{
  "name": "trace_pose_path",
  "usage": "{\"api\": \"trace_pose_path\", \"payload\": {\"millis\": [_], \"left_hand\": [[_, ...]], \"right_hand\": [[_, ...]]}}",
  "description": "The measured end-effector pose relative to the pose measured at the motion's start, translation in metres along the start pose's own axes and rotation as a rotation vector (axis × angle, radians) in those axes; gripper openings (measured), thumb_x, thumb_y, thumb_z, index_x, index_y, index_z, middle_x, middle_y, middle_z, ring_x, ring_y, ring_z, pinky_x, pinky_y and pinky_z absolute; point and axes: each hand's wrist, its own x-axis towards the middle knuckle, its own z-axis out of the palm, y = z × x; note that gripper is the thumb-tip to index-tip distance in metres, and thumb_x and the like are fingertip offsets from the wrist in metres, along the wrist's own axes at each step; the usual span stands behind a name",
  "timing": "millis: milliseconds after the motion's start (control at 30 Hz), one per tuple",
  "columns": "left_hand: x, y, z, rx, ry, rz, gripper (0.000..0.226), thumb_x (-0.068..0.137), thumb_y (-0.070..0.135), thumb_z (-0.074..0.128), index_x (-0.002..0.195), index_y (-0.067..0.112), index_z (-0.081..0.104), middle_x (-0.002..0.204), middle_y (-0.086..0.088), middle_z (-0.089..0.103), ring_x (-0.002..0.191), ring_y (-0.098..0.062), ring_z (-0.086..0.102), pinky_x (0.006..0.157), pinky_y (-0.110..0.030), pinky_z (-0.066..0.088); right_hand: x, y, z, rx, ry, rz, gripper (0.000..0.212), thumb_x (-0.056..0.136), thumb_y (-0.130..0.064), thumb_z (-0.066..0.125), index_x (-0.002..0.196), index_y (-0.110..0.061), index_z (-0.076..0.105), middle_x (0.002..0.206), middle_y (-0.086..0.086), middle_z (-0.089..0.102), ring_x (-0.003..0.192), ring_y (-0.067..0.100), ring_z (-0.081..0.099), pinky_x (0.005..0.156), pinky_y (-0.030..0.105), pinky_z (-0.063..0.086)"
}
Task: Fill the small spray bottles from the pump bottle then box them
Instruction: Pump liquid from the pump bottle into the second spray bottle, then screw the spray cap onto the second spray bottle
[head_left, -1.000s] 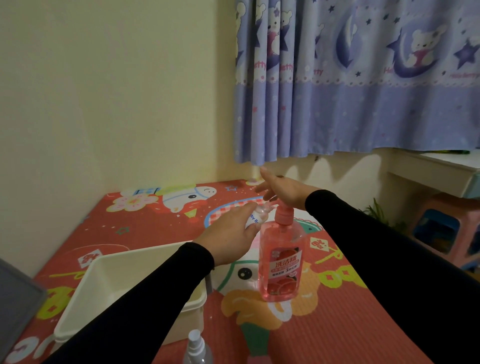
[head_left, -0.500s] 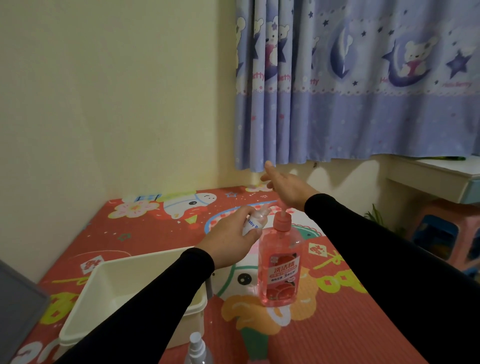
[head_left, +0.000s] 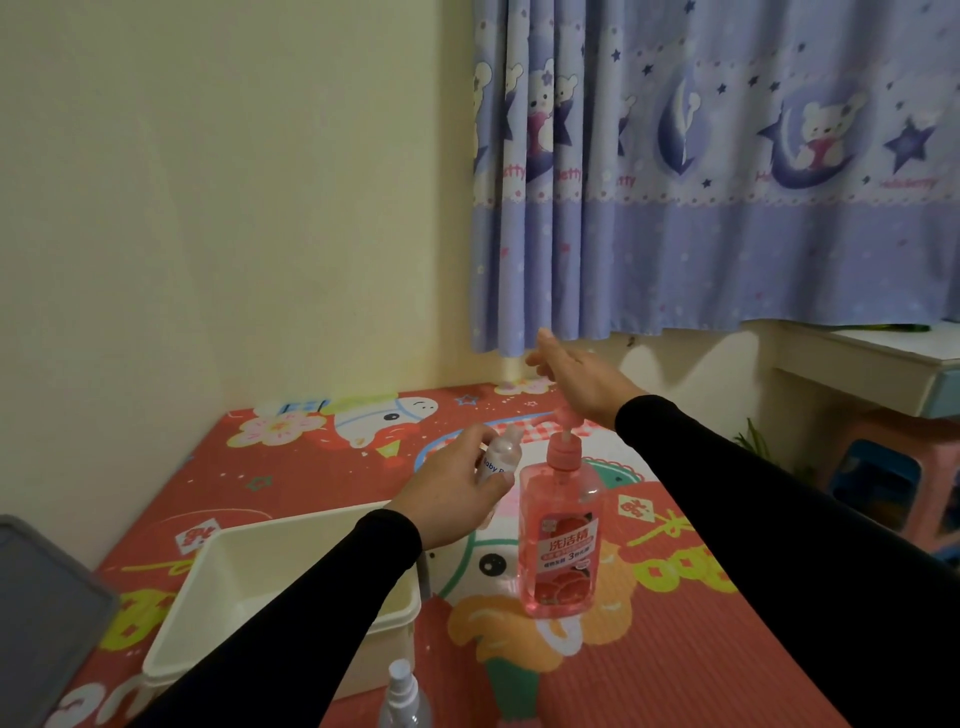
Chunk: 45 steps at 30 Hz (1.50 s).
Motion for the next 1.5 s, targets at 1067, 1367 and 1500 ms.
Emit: {"api": "trace_pose_path", "payload": {"millis": [1067,1367,1500], "left_hand": [[-0.166,-0.035,-0.062,-0.181,0.322,-0.098,0.027,0.093,0.029,0.061,0.115,0.027,0.045,0.111,0.000,0.064,0.094,-0.014,0.063,0.067,-0.021,0.047],[-0.208,-0.050,-0.066,-0.120,0.362,-0.173,0.027,0.094,0.029,0.060,0.115,0.025,0.044,0.110,-0.001,0.063,0.094,-0.015,0.062,0.073,-0.030,0.050],[-0.220,-0.055,-0.067,-0.121,0.364,-0.188,0.026,0.094,0.029,0.059,0.115,0.023,0.044,0.108,-0.001,0.064,0.092,-0.015,0.063,0.069,-0.026,0.049]], "right_hand": [[-0.178,-0.041,0.063,-0.170,-0.049,-0.418,0.048,0.102,-0.044,0.030,0.131,-0.018,0.057,0.131,0.000,0.061,0.122,0.014,0.053,0.100,0.028,0.039],[-0.226,-0.048,0.126,-0.335,-0.248,-0.652,0.051,0.098,-0.054,0.031,0.133,-0.025,0.054,0.122,-0.003,0.062,0.105,0.014,0.060,0.082,0.028,0.045],[-0.238,-0.043,0.161,-0.441,-0.415,-0.752,0.043,0.097,-0.041,0.041,0.136,-0.025,0.052,0.129,0.002,0.059,0.110,0.024,0.059,0.086,0.035,0.047]]}}
